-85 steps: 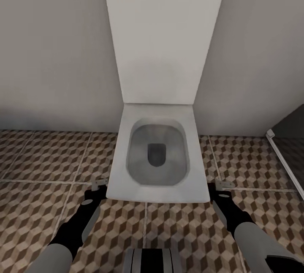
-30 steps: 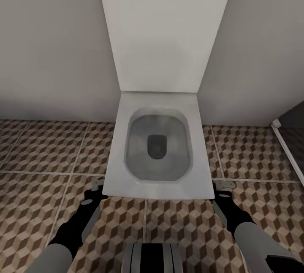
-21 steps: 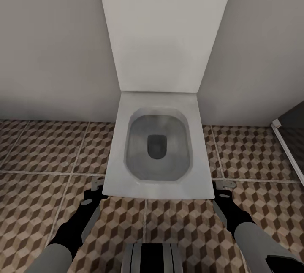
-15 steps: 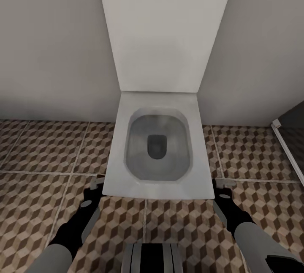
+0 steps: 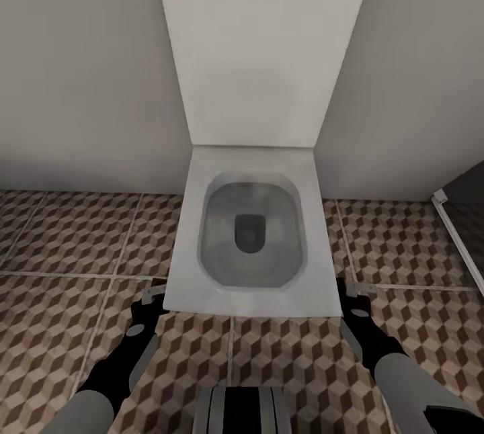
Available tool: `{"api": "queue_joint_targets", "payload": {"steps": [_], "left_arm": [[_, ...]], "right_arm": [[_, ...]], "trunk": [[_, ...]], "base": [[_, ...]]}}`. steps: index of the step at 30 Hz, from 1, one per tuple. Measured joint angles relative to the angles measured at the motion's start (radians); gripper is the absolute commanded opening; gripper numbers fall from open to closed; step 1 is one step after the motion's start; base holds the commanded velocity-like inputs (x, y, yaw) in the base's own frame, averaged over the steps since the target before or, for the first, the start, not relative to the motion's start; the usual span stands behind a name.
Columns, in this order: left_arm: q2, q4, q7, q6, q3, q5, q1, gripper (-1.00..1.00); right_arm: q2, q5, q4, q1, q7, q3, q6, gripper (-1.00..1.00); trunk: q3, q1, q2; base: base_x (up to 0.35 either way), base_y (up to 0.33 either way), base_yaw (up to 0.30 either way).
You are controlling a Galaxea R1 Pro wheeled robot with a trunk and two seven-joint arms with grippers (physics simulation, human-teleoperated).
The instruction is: Take the four mousetraps from the cabinet in the bathroom and place them on the bathroom floor. Make sure all four end up on the same floor surface, and ensure that at least two of them are either under or directly next to the same bathroom sink.
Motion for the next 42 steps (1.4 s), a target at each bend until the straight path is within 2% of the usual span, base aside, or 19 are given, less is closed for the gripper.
{"api": "queue_joint_targets", "payload": {"steps": [6, 12, 18, 25, 35, 42], "left_arm": [[-0.001, 0.011, 0.000, -0.001, 0.000, 0.001, 0.000, -1.00], [0.000, 0.076, 0.001, -0.014, 0.000, 0.000, -0.010, -1.00], [0.000, 0.185, 0.002, -0.117, 0.000, 0.001, -0.044, -1.00], [0.001, 0.262, 0.003, -0.158, 0.000, 0.001, -0.091, -1.00], [0.002, 0.295, 0.002, -0.164, 0.000, 0.001, -0.122, -1.00], [0.000, 0.293, 0.002, -0.168, 0.000, -0.004, -0.127, -1.00]], "right_arm": [[-0.001, -0.001, 0.016, 0.000, 0.000, 0.000, -0.006, -1.00], [0.000, -0.001, 0.034, 0.000, -0.001, 0.001, -0.016, -1.00], [0.000, -0.001, 0.038, 0.000, -0.001, 0.001, -0.017, -1.00], [0.000, 0.000, 0.039, 0.000, -0.001, 0.001, -0.018, -1.00], [0.001, 0.000, 0.043, 0.000, 0.001, 0.001, -0.017, -1.00], [-0.001, 0.000, 0.098, 0.000, 0.000, 0.002, -0.028, -1.00]], "trunk": [[0.000, 0.000, 0.000], [0.000, 0.000, 0.000], [0.000, 0.000, 0.000], [0.000, 0.000, 0.000], [0.000, 0.000, 0.000], [0.000, 0.000, 0.000]], "base": [[0.000, 0.000, 0.000], [0.000, 0.000, 0.000], [0.000, 0.000, 0.000], [0.000, 0.000, 0.000], [0.000, 0.000, 0.000], [0.000, 0.000, 0.000]]}}
